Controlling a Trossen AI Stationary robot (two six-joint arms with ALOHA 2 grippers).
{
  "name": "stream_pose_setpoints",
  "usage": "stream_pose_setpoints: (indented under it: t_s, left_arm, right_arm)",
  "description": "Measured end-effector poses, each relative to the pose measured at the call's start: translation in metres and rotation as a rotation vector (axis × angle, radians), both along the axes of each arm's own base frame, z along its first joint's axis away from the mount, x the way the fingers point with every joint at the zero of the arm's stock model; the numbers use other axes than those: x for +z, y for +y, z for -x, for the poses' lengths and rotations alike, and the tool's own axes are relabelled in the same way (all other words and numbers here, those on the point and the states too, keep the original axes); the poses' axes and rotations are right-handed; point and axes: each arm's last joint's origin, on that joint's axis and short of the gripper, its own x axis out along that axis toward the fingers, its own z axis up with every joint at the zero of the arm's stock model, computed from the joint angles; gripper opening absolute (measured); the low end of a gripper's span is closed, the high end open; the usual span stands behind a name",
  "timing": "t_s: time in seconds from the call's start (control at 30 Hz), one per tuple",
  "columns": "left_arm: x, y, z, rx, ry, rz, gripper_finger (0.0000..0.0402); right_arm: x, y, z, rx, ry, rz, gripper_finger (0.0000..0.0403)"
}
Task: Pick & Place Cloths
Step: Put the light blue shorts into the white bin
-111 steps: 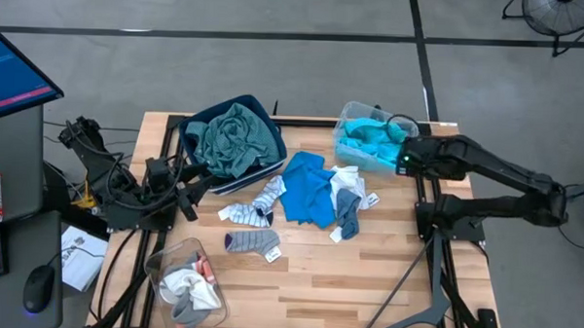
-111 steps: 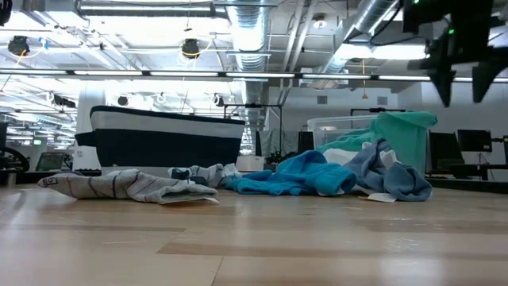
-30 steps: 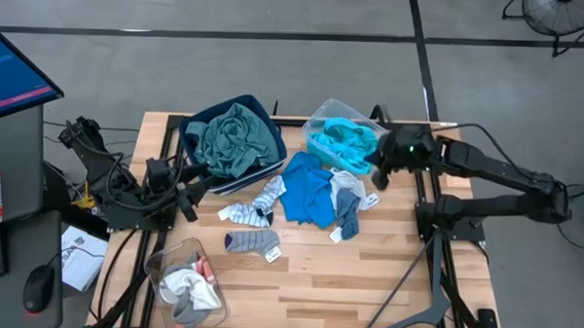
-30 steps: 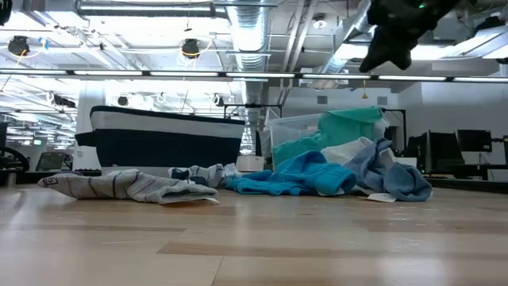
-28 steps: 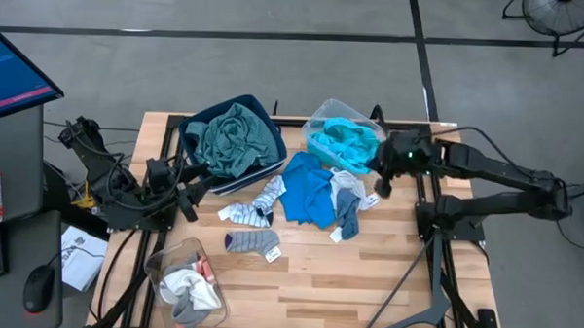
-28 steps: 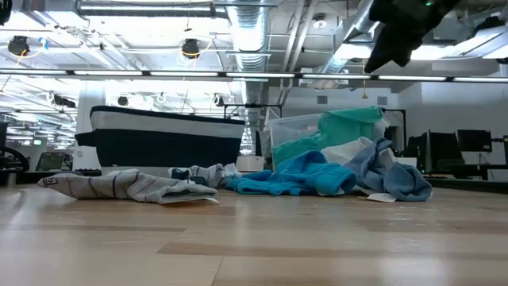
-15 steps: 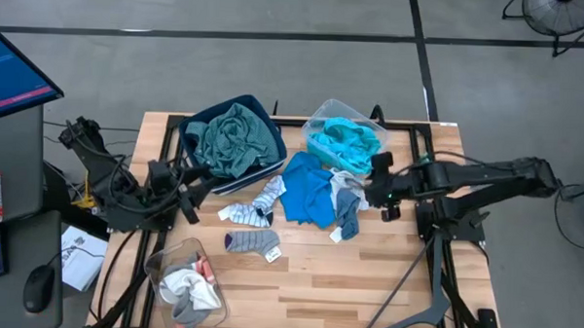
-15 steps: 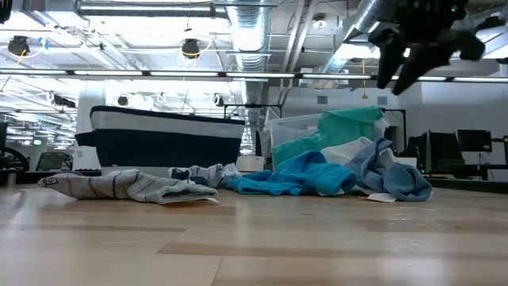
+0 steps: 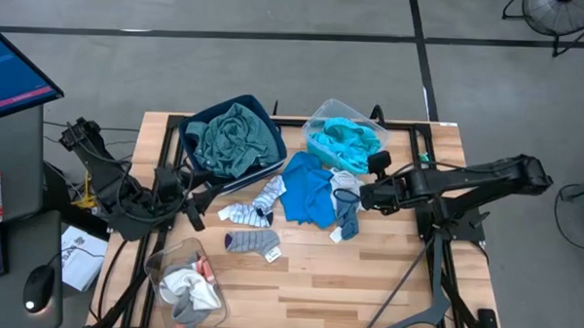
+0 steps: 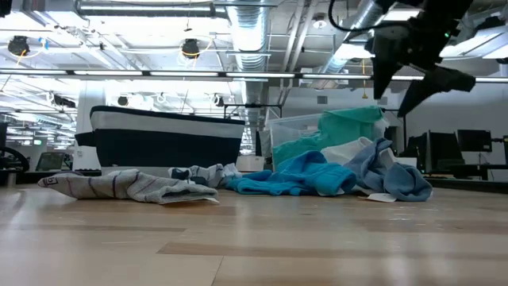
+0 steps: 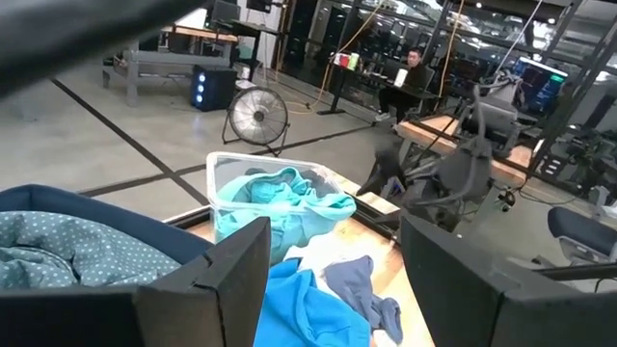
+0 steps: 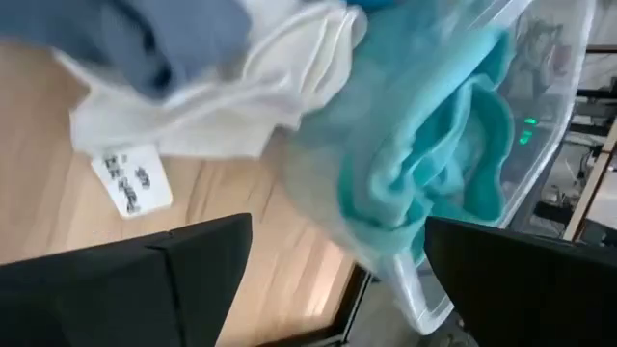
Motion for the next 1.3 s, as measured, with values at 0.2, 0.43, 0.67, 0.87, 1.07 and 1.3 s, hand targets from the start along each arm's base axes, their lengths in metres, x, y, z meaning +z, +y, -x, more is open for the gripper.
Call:
stream_pose_setpoints:
  t_s: [0.2,0.43,0.67,0.87,1.07,1.3]
  left_arm:
    - [0.0,-0.001,0.0,-0.031,0.008,0.011,0.0214]
    - [0.0,-0.001,0.0,-0.03,0.005,0.015,0.0214]
    - [0.0,-0.001,-0.001,-0.044,0.006,0.022,0.0214]
    - [0.0,-0.002,-0.001,-0.062,0.011,0.027,0.0214]
    - [0.0,-0.002,-0.001,-0.062,0.012,0.025,0.0214]
    - [0.0,-0.002,-0.001,-0.062,0.012,0.025,0.0214]
  right_arm:
    - [-0.007,-0.014,-0.001,-0.076,-0.028,0.057,0.0302]
    - [-0.006,-0.022,-0.006,-0.118,-0.087,0.053,0.0297]
    - [-0.006,-0.027,-0.005,-0.143,-0.086,0.05,0.0244]
    - [-0.007,-0.028,-0.005,-0.136,-0.084,0.007,0.0139]
    - [-0.005,-0.027,-0.008,-0.135,-0.123,-0.028,0.0039]
    - [0.015,-0.027,-0.015,-0.165,-0.223,-0.087,0.0005]
